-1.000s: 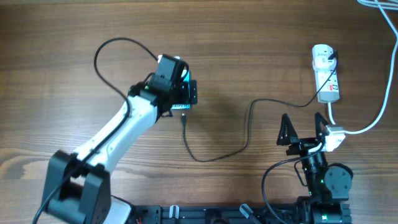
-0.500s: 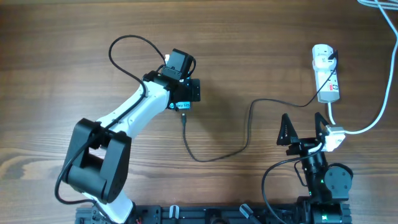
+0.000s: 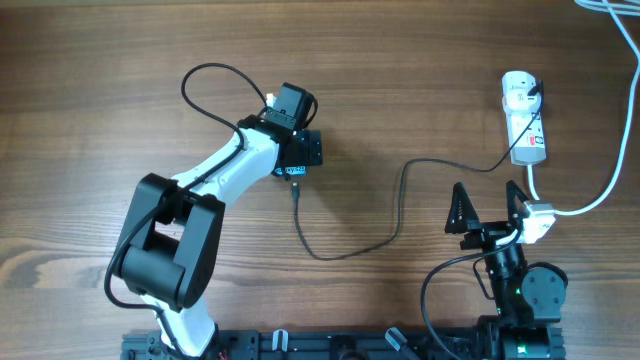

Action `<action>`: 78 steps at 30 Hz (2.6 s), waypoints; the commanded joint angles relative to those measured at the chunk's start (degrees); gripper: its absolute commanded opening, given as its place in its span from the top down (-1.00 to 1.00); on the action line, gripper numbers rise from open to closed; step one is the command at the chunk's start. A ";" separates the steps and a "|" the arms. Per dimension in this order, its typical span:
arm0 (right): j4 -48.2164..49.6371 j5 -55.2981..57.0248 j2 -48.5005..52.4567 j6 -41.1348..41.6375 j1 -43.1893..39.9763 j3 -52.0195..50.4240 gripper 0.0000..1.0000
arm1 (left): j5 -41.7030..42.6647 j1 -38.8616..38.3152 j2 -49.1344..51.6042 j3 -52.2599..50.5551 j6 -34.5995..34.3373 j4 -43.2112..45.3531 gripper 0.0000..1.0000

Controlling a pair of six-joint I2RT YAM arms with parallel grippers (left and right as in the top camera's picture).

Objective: Plug charger to phone and switch on socket
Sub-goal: 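Lower the left gripper onto the phone and close on it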

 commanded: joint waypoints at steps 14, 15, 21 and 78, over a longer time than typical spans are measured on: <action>0.17 0.59 -0.68 0.44 -0.17 -0.07 -0.99 | -1.18 0.15 4.98 0.85 1.49 0.57 -0.99; 0.17 0.59 -0.68 0.44 -0.17 -0.07 -0.99 | -1.16 0.15 4.98 0.85 1.95 0.55 -0.99; 0.17 0.61 -0.68 0.44 -0.17 -0.07 -1.00 | -1.14 0.15 4.98 0.85 2.75 -0.33 -0.88; 0.17 0.61 -0.68 0.44 -0.17 -0.07 -1.00 | -0.28 -0.04 3.82 5.16 2.03 -5.05 0.30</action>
